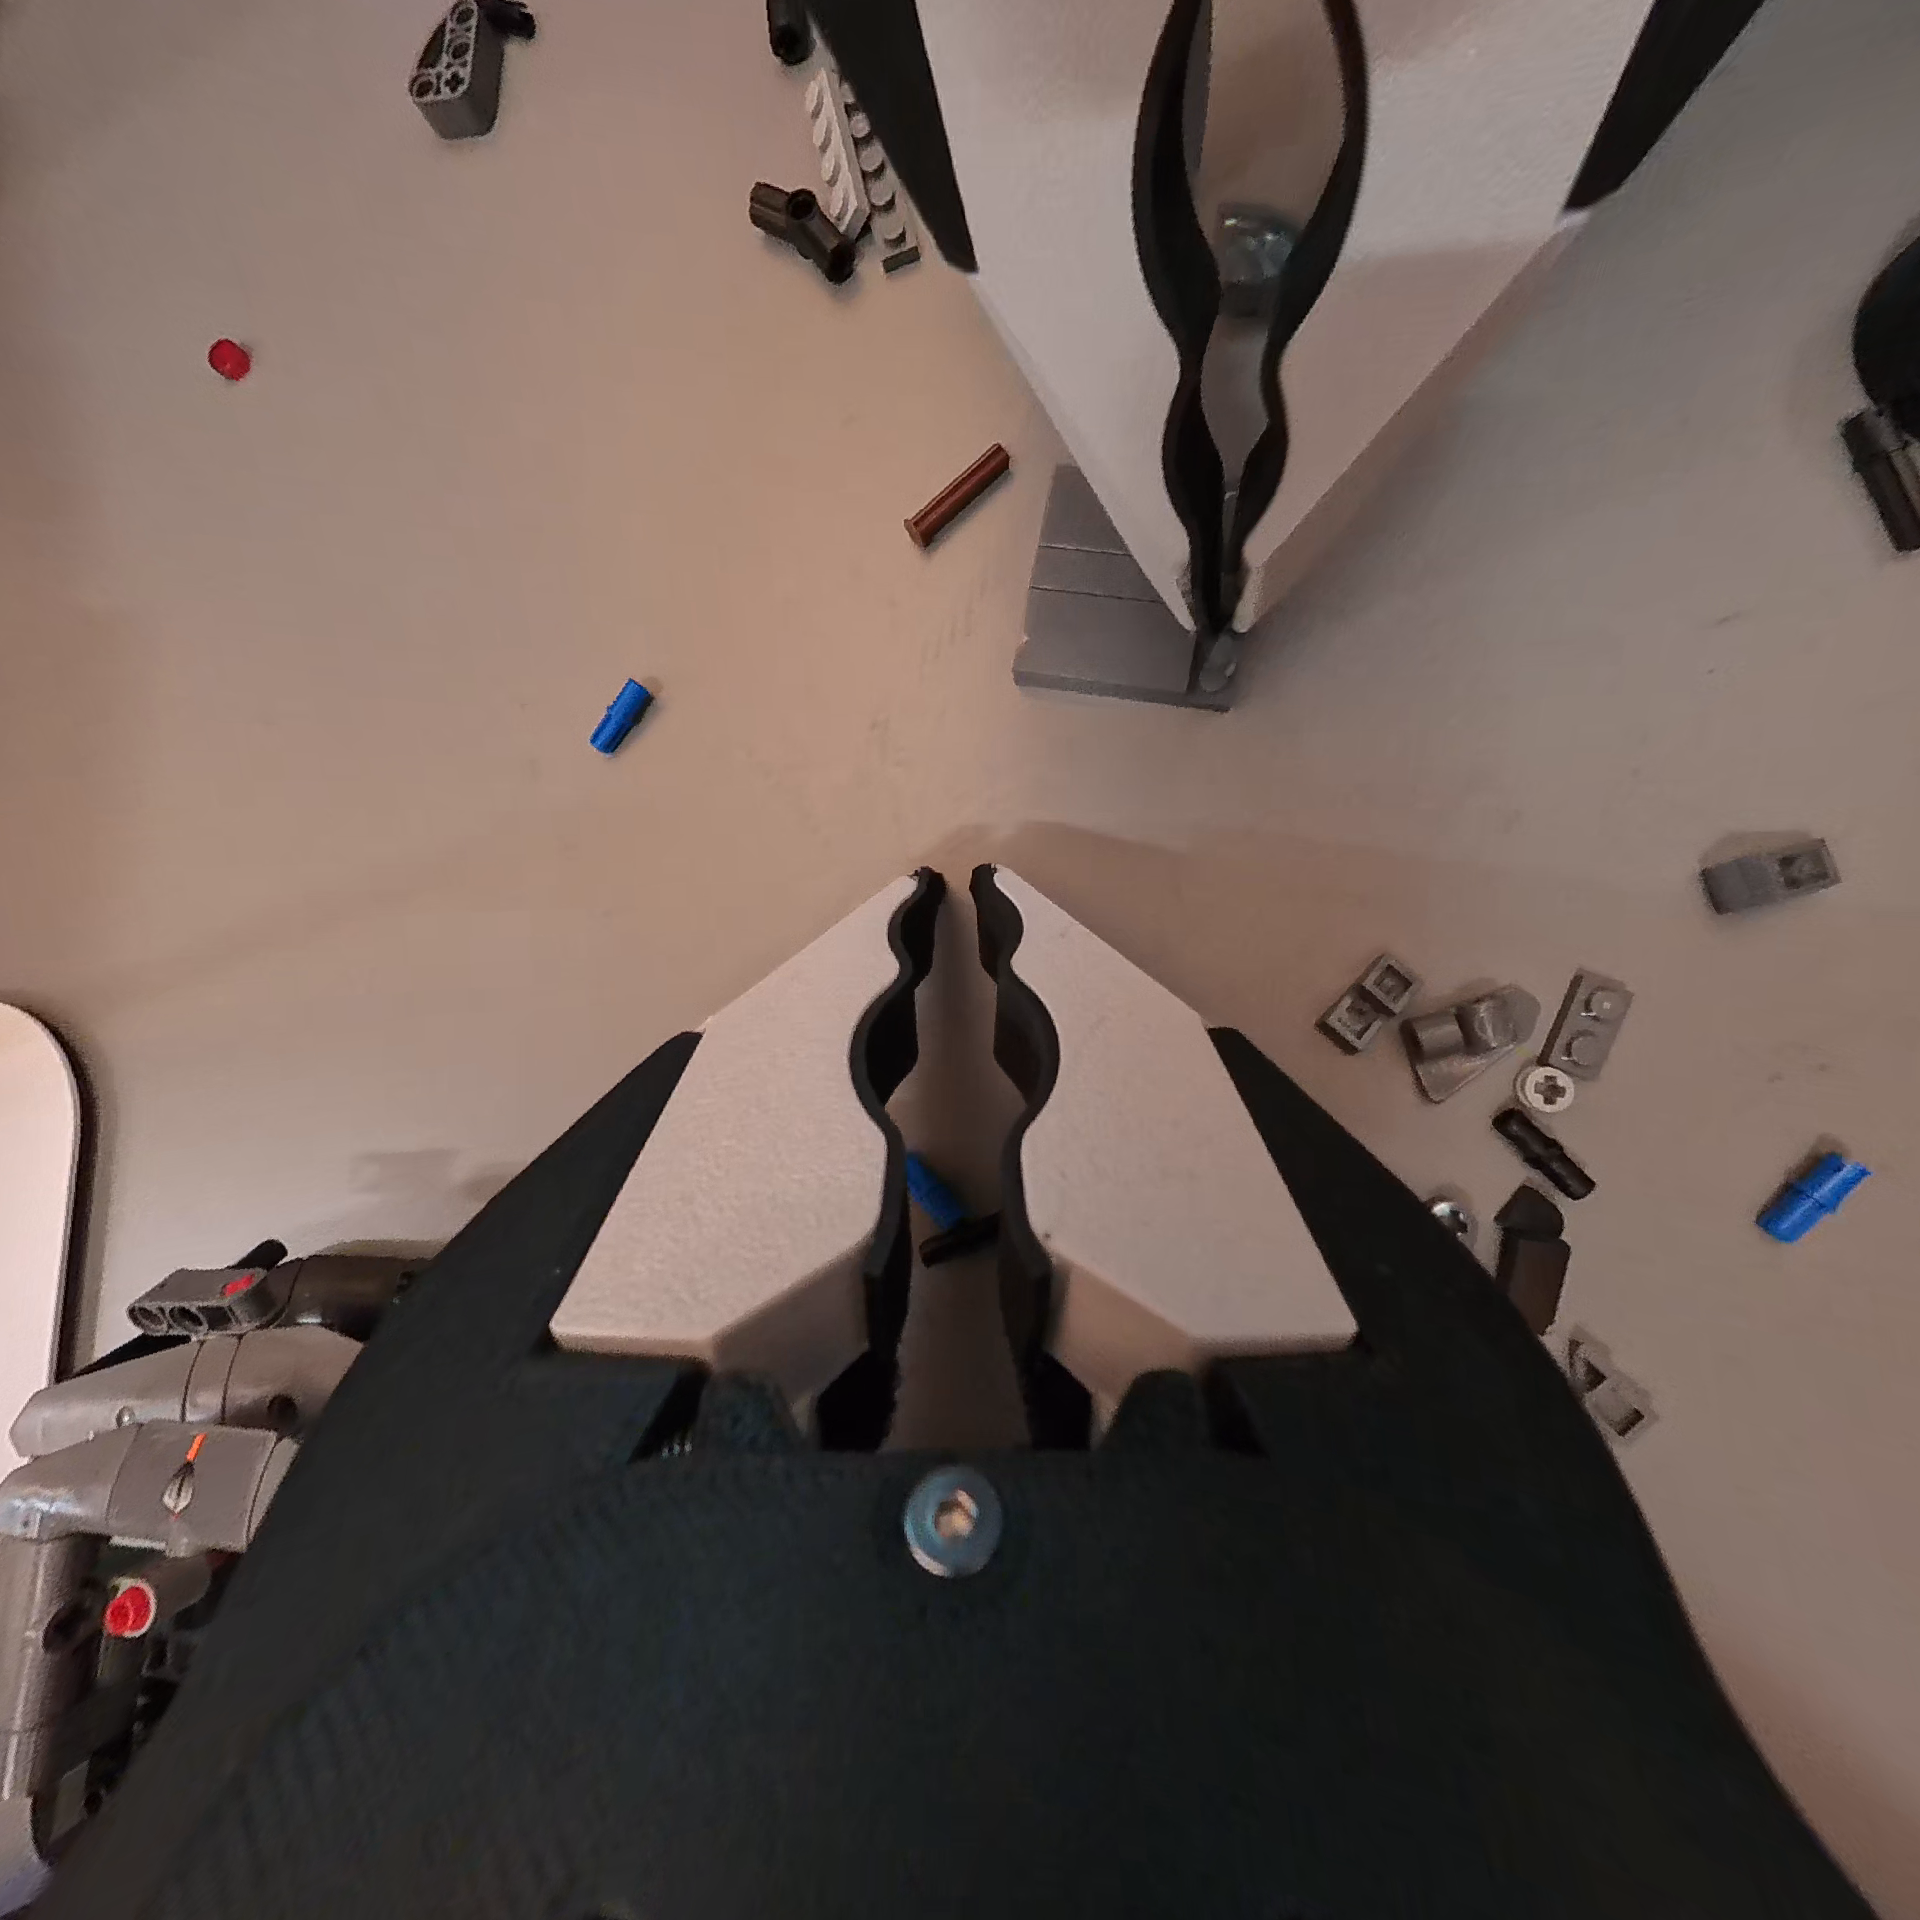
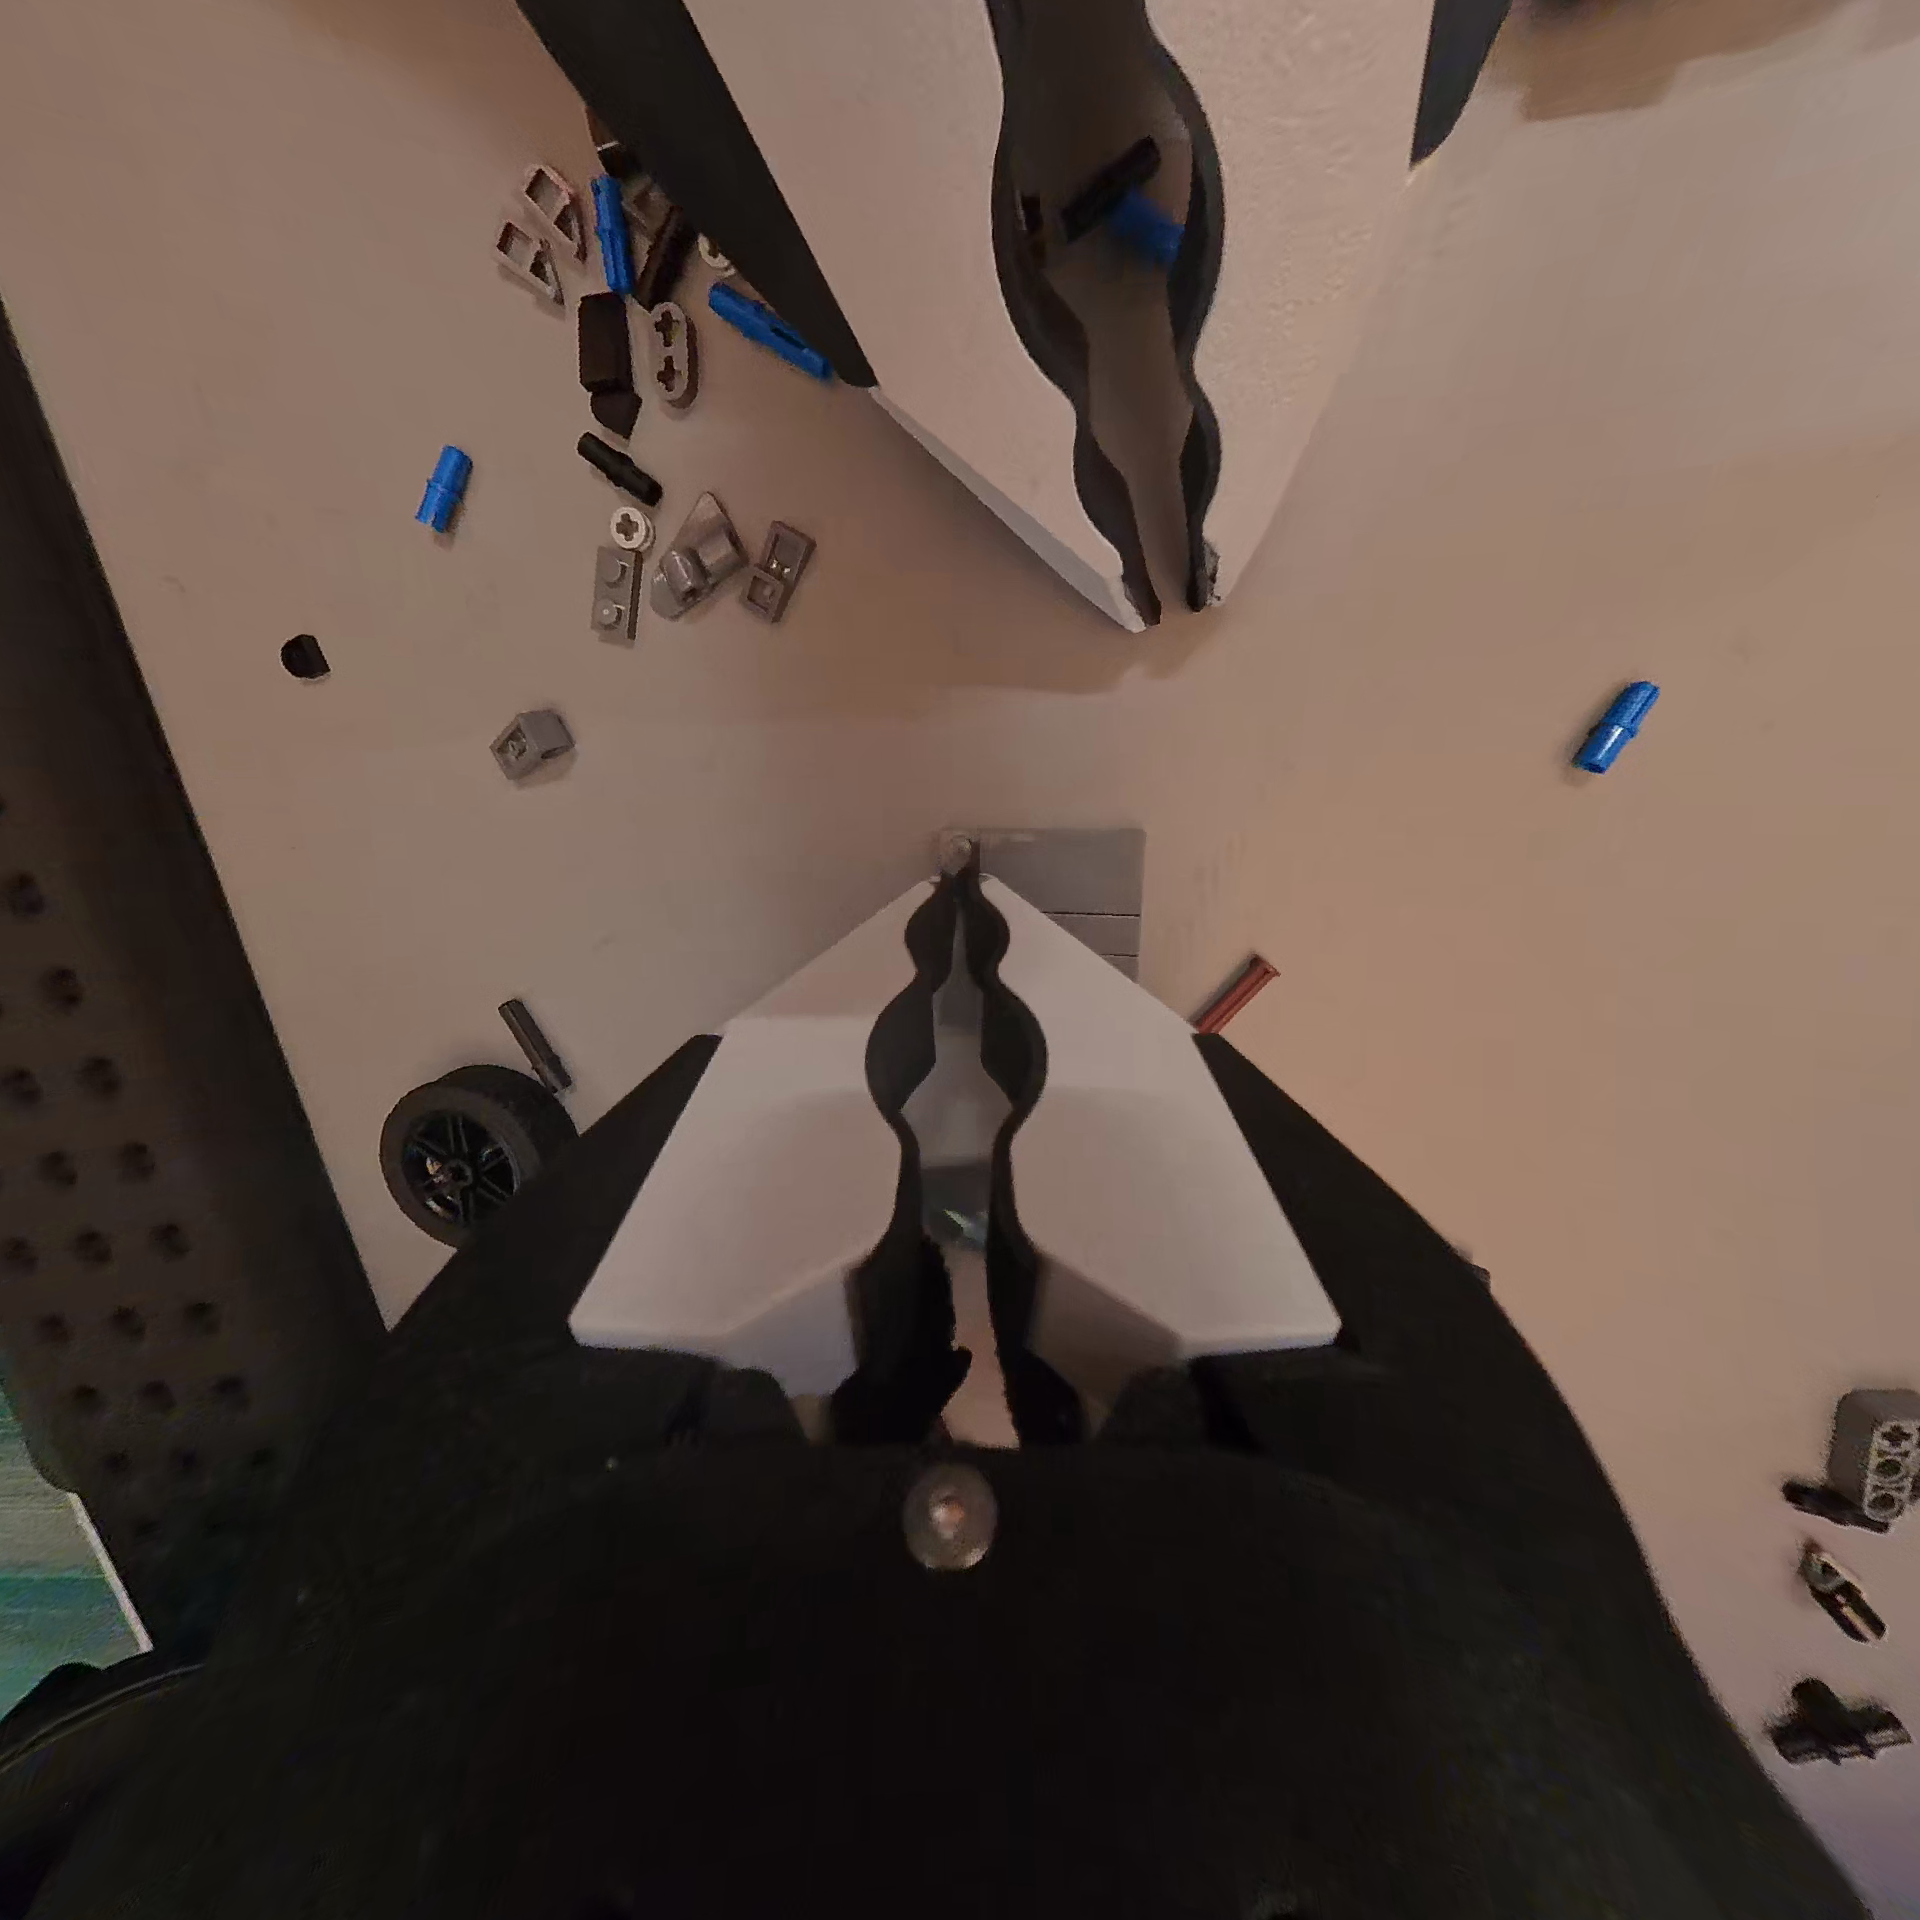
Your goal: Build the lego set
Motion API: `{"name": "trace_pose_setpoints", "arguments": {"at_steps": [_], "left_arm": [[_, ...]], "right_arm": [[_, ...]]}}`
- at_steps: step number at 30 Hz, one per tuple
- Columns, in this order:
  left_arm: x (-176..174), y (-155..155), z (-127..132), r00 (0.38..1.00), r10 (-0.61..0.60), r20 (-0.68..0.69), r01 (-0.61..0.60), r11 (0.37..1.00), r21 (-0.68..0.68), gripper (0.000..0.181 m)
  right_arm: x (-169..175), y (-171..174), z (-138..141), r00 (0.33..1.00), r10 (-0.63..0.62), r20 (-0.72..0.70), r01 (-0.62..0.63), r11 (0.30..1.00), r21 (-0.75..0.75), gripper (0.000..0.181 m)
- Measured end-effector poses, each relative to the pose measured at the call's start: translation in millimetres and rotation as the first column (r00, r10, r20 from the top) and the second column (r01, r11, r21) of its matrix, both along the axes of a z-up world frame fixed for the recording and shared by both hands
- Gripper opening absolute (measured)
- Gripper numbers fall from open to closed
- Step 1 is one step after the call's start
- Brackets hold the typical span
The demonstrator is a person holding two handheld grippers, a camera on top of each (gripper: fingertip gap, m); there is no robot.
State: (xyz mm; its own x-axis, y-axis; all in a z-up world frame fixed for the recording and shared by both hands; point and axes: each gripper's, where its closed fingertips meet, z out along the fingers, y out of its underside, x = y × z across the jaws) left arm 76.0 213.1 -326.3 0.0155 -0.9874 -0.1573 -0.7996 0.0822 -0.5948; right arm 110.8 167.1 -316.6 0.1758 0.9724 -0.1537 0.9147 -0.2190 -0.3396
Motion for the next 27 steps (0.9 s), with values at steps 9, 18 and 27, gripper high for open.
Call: {"name": "trace_pose_setpoints", "arguments": {"at_steps": [9,18,27], "left_arm": [[4,-5,0,1.0,-0.014,-0.001,0.014,1.0,-0.002,0.003],[19,-45,7,0.981,-0.188,0.038,0.189,0.981,-0.044,0.014],[34,-62,1,0.957,-0.286,-0.038,0.289,0.952,0.1,0.008]], "right_arm": [[-1,1,-1,1.0,-0.003,-0.003,0.003,1.0,-0.003,0.0],[3,8,6,0.998,-0.042,-0.039,0.042,0.999,-0.009,0.0],[5,11,7,0.998,-0.047,-0.037,0.047,0.999,0.006,0.0]]}}
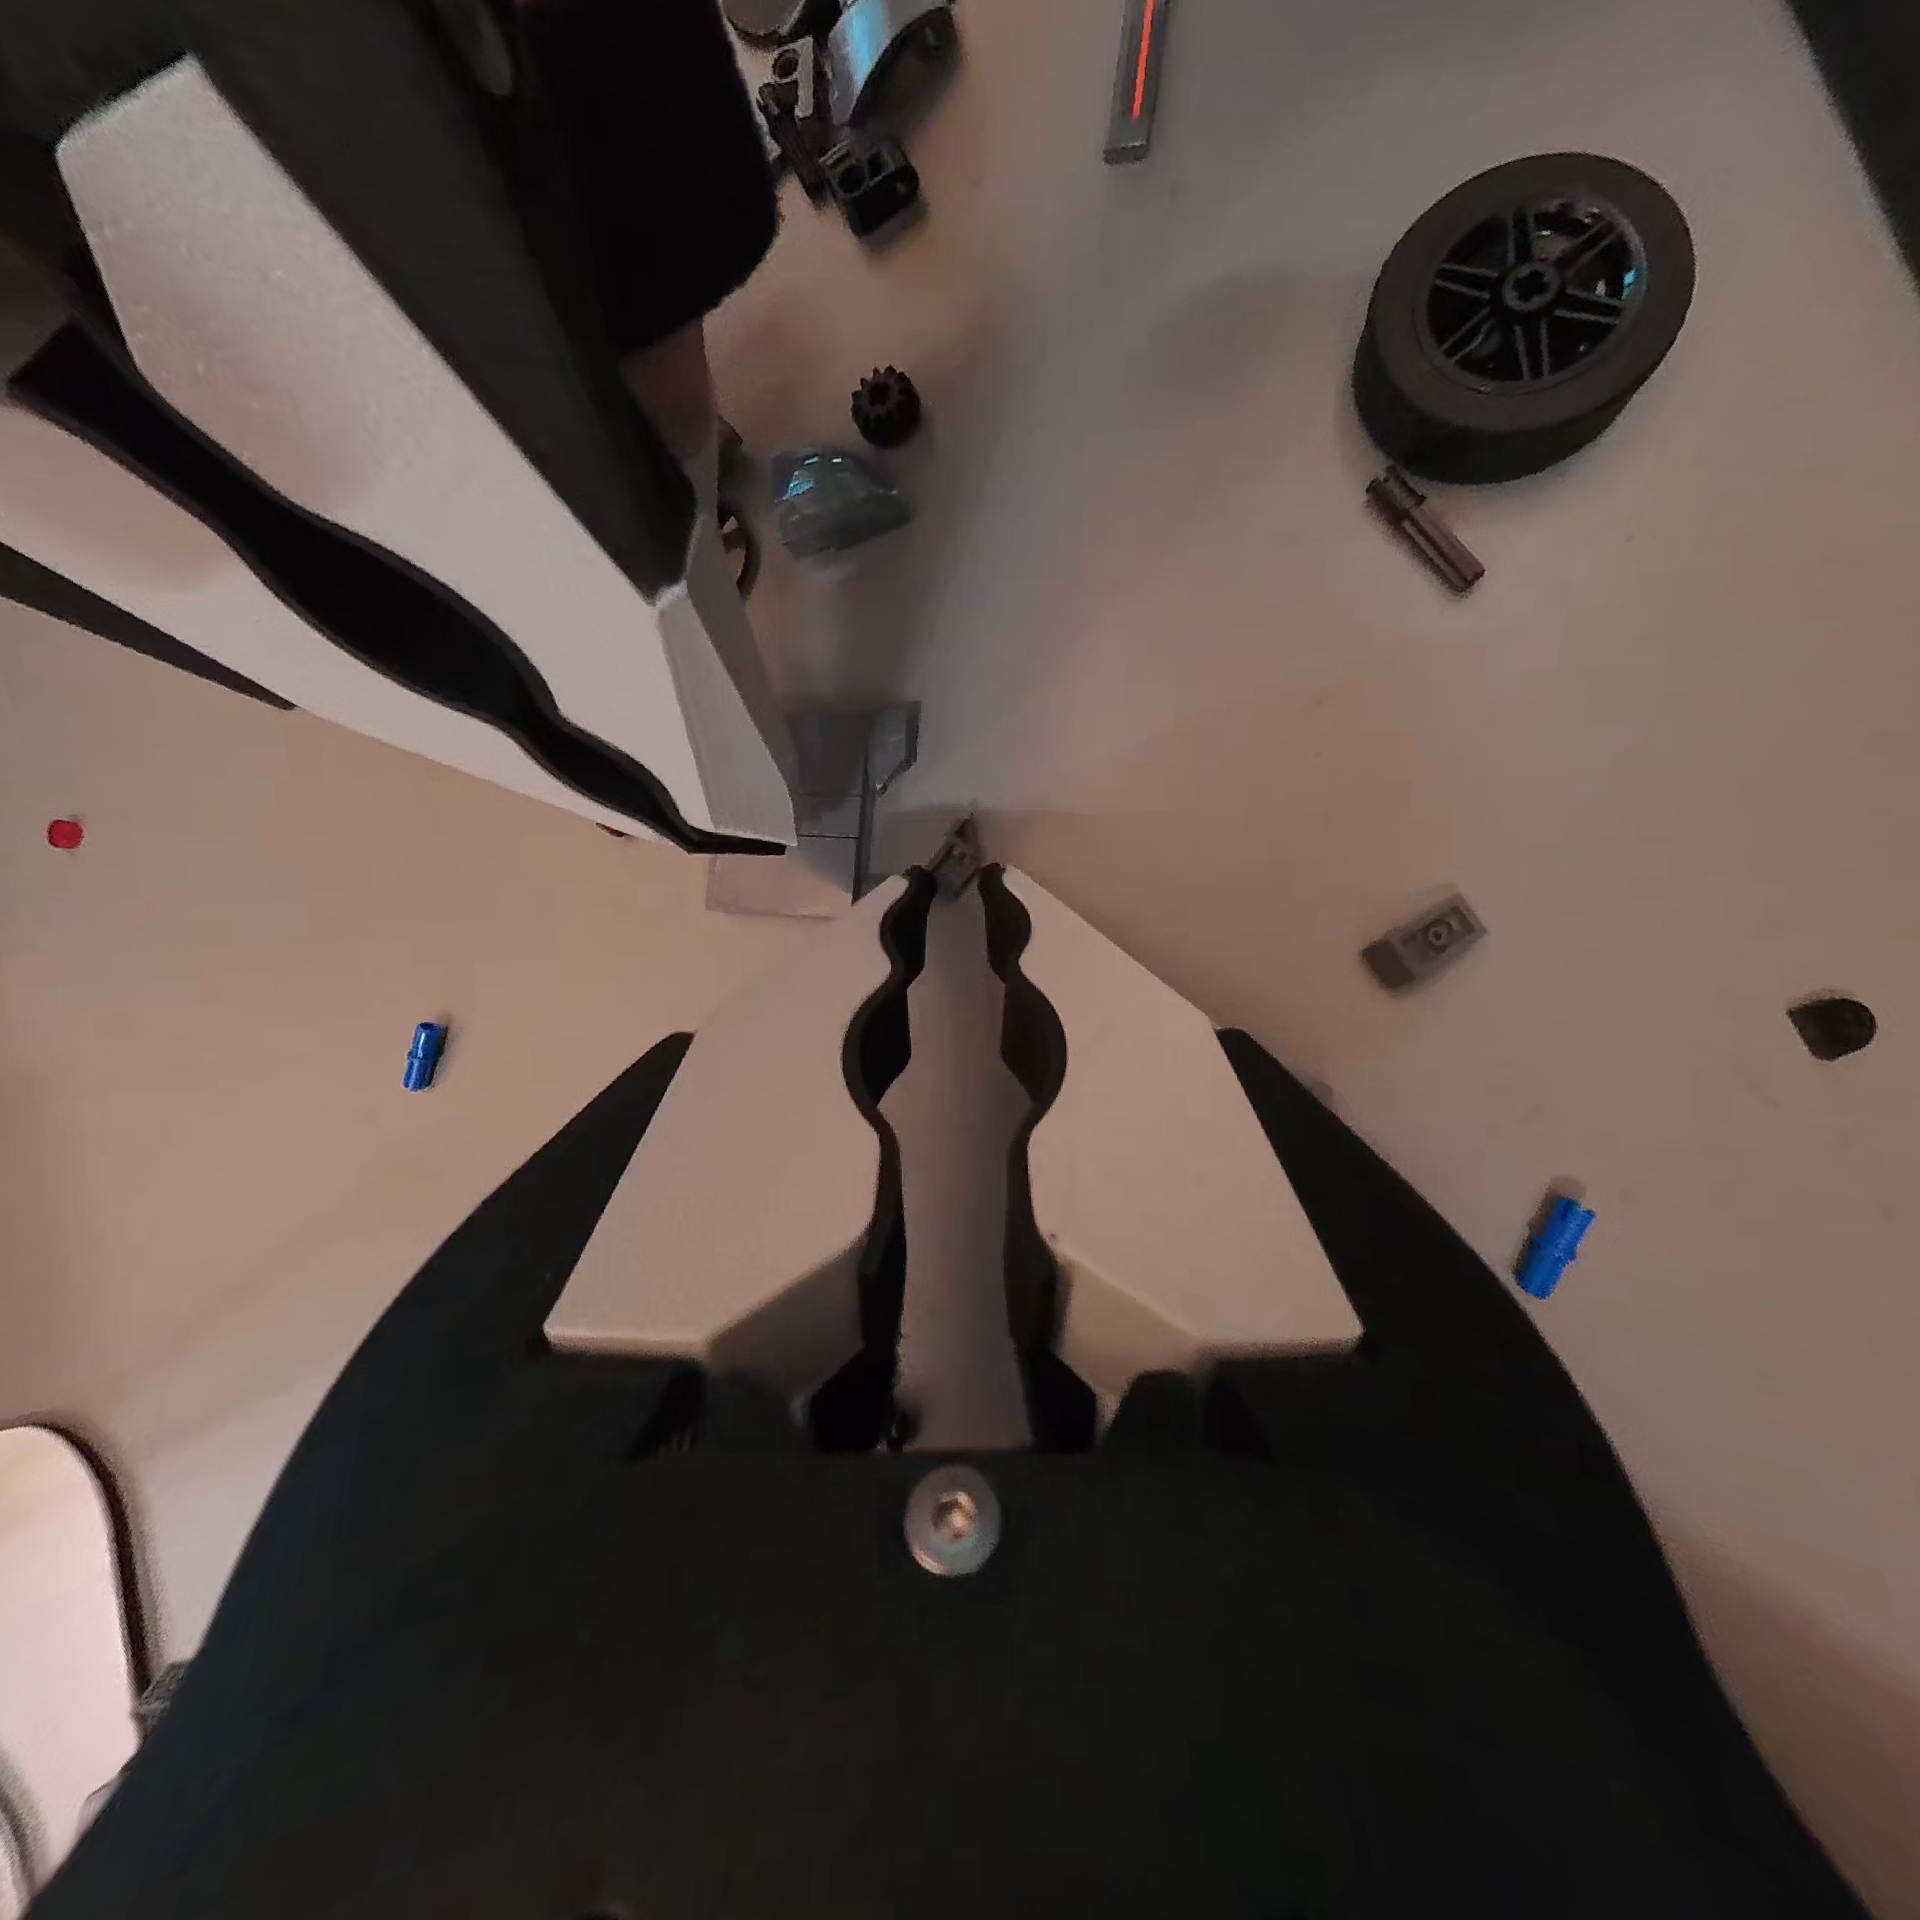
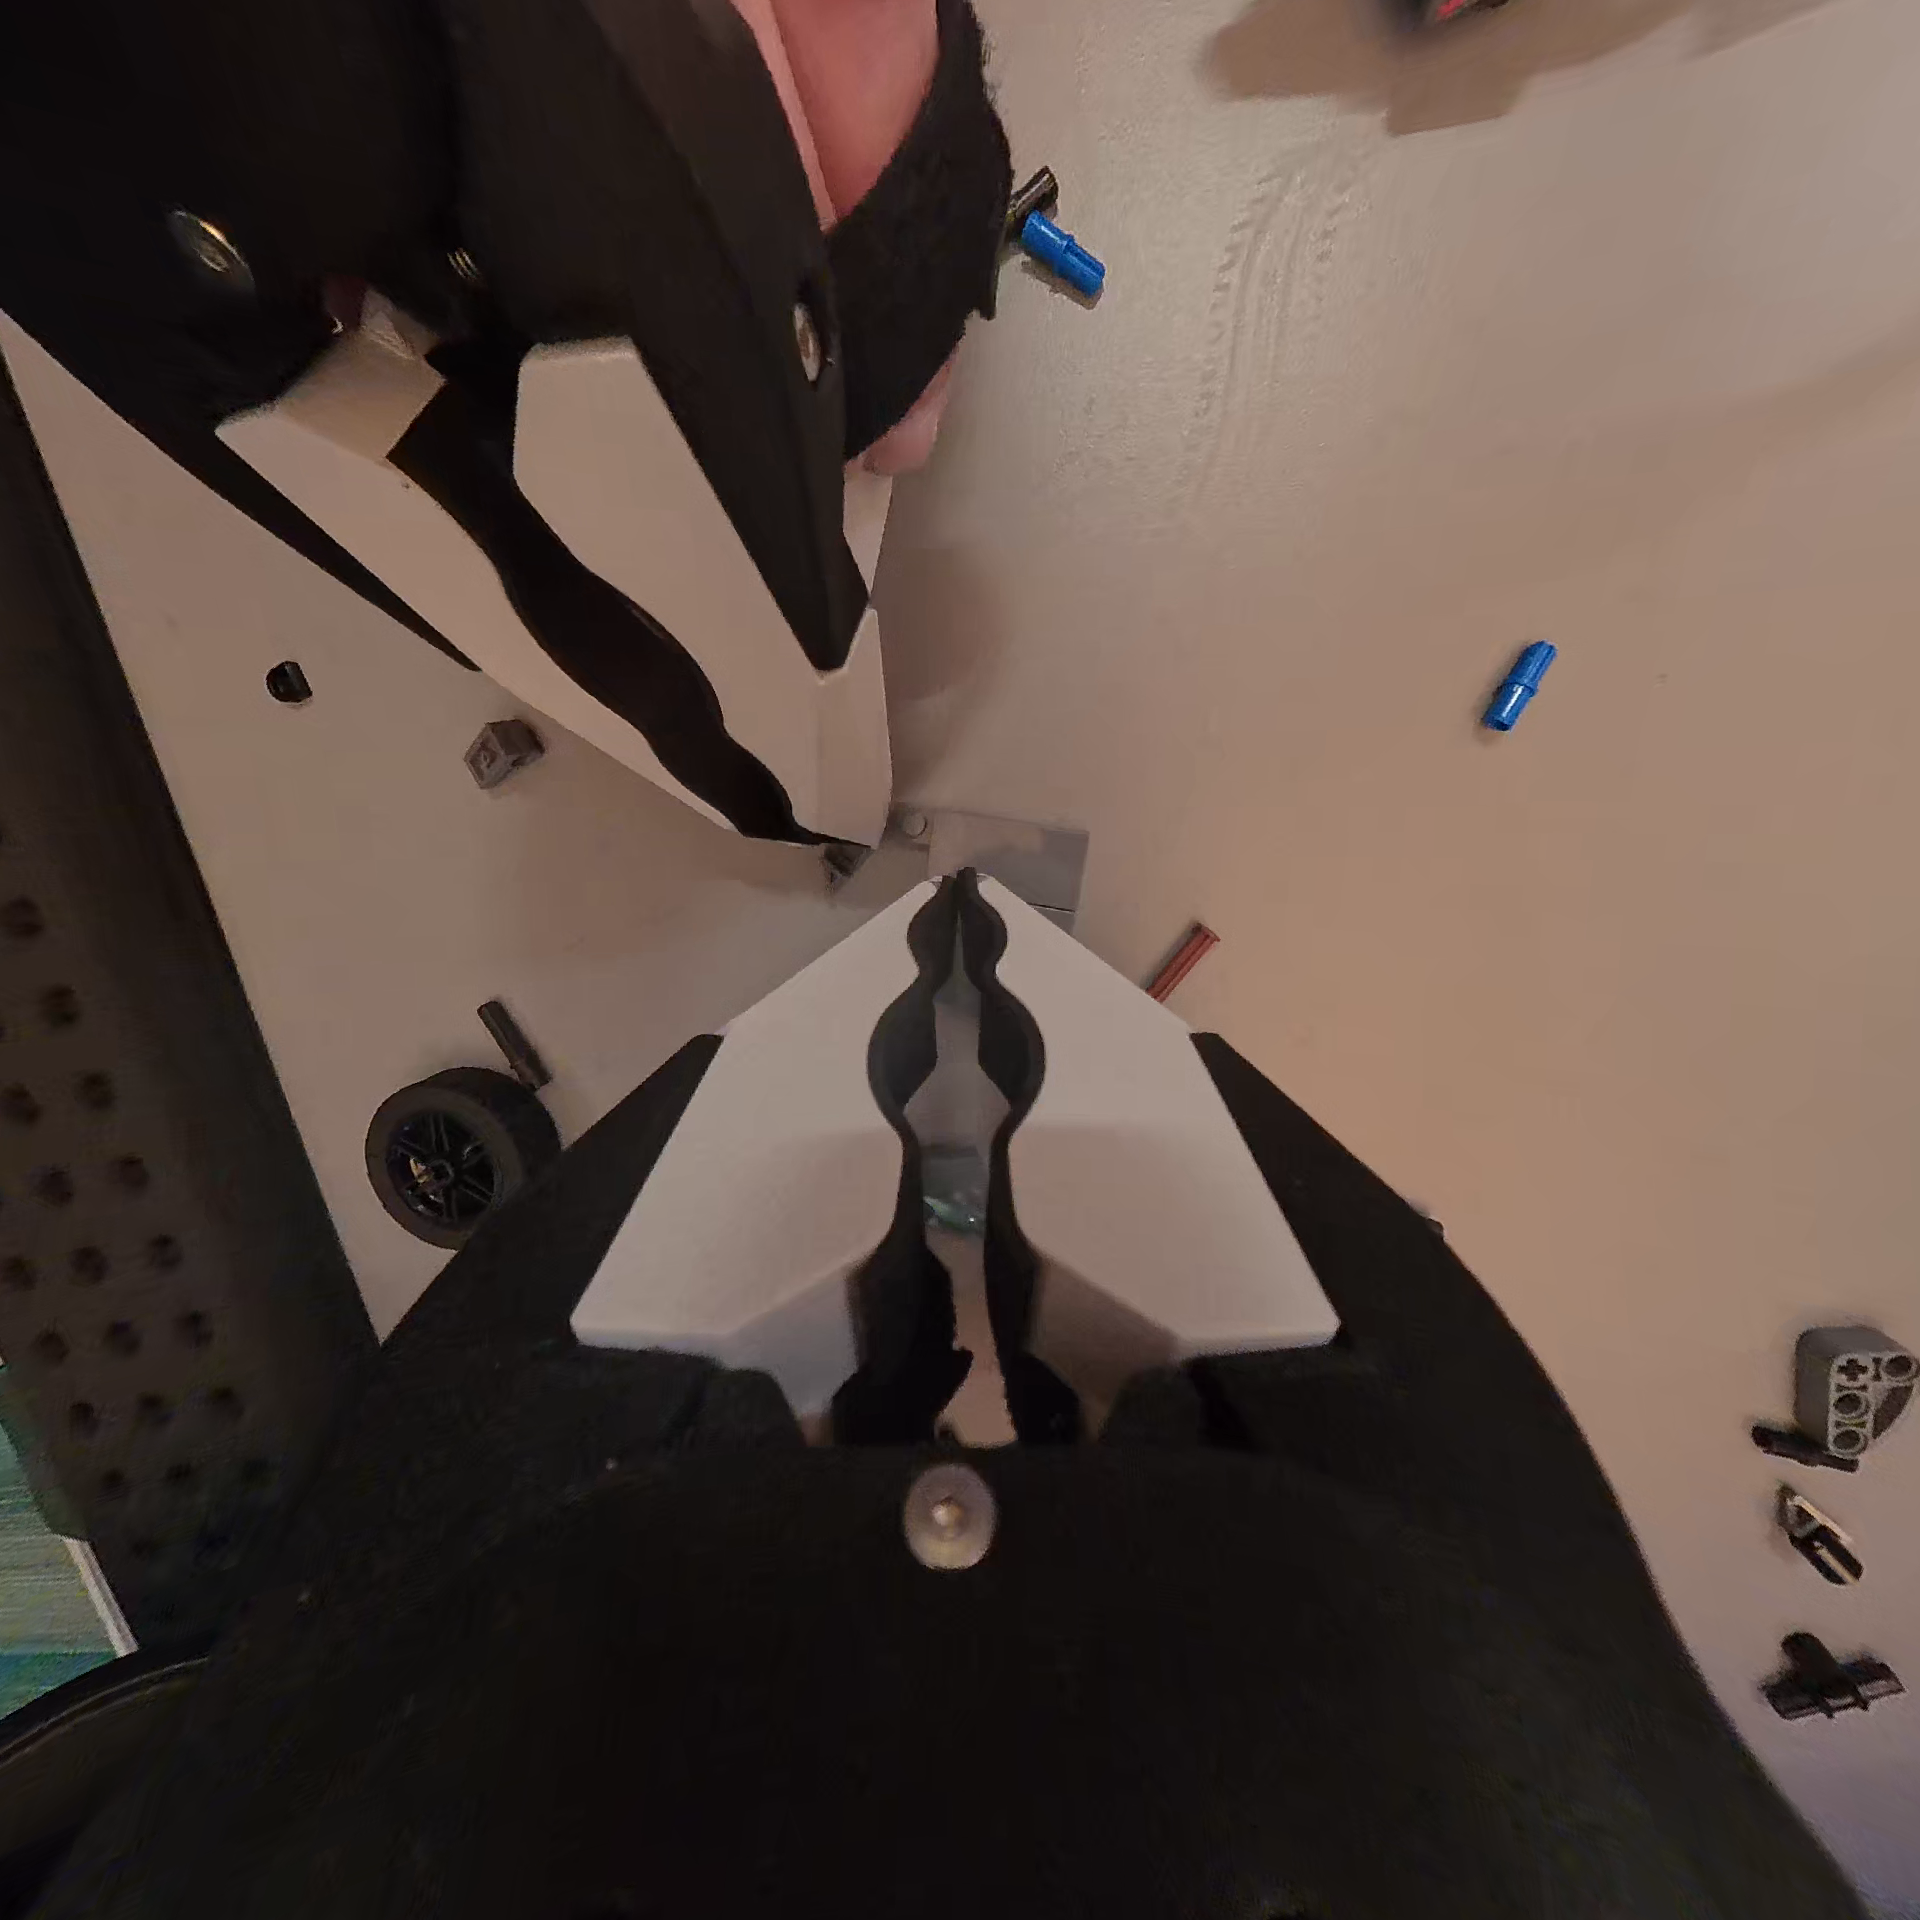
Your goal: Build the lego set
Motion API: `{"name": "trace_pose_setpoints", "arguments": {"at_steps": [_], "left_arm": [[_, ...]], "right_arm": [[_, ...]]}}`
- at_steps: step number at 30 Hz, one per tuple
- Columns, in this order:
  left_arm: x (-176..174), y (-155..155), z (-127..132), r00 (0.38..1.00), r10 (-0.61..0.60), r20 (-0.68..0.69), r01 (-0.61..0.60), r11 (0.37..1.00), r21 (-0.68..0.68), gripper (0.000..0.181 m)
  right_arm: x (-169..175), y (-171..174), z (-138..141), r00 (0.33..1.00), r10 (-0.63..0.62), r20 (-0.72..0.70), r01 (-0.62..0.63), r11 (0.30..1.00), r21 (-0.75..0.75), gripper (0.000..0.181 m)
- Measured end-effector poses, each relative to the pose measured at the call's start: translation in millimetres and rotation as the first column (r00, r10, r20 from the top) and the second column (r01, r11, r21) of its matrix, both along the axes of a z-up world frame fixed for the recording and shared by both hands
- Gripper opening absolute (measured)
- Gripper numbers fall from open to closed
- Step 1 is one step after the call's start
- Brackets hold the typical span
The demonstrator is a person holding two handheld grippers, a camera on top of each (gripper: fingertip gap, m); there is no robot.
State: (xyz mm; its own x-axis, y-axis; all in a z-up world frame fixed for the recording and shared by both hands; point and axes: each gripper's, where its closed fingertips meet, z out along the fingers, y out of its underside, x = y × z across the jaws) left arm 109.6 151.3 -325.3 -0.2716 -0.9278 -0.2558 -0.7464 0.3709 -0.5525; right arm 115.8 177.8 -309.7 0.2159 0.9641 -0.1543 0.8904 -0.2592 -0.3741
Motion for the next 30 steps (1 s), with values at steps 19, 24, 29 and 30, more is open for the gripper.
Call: {"name": "trace_pose_setpoints", "arguments": {"at_steps": [19,24,29,30], "left_arm": [[6.3,-0.1,8.1,0.999,0.014,0.046,-0.014,1.0,-0.009,0.008],[6.5,2.1,0.8,0.999,0.026,0.028,-0.026,1.0,-0.002,0.015],[9.0,1.4,0.0,0.999,0.029,0.032,-0.028,1.0,-0.014,0.01],[10.0,0.9,-0.1,0.999,0.028,0.036,-0.028,1.0,-0.013,0.009]], "right_arm": [[0.8,-6.5,4.2,0.999,0.03,-0.026,-0.031,0.999,-0.032,0.0],[1.7,-4.8,4.3,0.999,0.023,-0.024,-0.024,0.999,-0.028,0.0],[1.8,-4.8,3.9,0.999,0.026,-0.022,-0.027,0.999,-0.027,0.0],[1.5,-4.8,4.4,0.999,0.025,-0.025,-0.026,0.999,-0.028,0.0]]}}
